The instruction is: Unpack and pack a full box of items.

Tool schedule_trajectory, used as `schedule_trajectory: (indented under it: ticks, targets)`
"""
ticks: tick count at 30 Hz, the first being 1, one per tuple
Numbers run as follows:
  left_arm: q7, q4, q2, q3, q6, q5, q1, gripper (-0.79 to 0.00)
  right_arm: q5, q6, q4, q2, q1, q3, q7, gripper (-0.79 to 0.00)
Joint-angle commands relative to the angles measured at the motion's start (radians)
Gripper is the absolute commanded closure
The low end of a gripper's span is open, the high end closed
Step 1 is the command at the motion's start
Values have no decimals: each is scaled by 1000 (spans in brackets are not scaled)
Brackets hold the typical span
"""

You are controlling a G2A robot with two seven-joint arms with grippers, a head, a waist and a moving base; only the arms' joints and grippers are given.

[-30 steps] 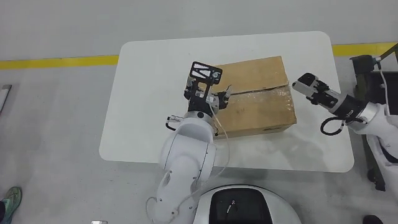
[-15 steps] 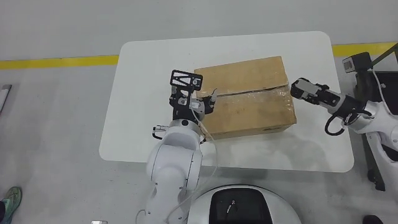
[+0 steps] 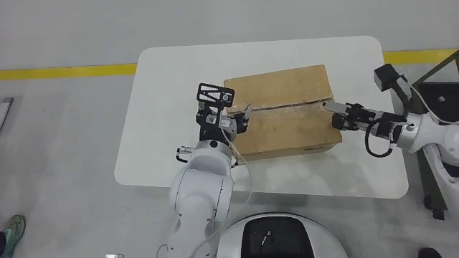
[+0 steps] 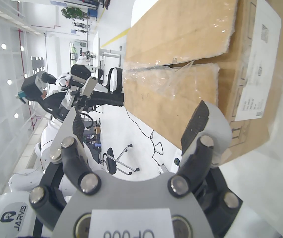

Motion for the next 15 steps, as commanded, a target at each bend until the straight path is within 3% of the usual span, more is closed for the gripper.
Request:
schedule_trajectory:
  ticks: [1, 2, 4, 6, 8, 10, 15]
  targets:
    - [1, -5, 1, -2, -1, 1, 4, -785, -46, 18, 8, 2, 25, -28, -6, -785]
    - [1, -7, 1, -4, -1, 2, 6, -785, -88, 27, 11, 4, 37, -43, -9, -748]
    - [2, -10, 2, -6, -1, 1, 9, -785, -97, 39, 16, 3, 56, -66, -15, -505]
    - [1, -13, 3, -9, 0, 1, 13, -785, -118, 47, 25, 3, 79, -95, -18, -372]
    - [2, -16, 4, -12, 0, 1, 16, -785, -144, 63, 37, 3, 106, -126, -21, -339]
    - [3, -19, 5, -13, 0, 1, 20, -785, -160, 77, 49, 2, 127, -150, -22, -256]
    - [5, -24, 6, -18, 1, -1, 27, -785, -191, 106, 71, 3, 160, -189, -17, -197]
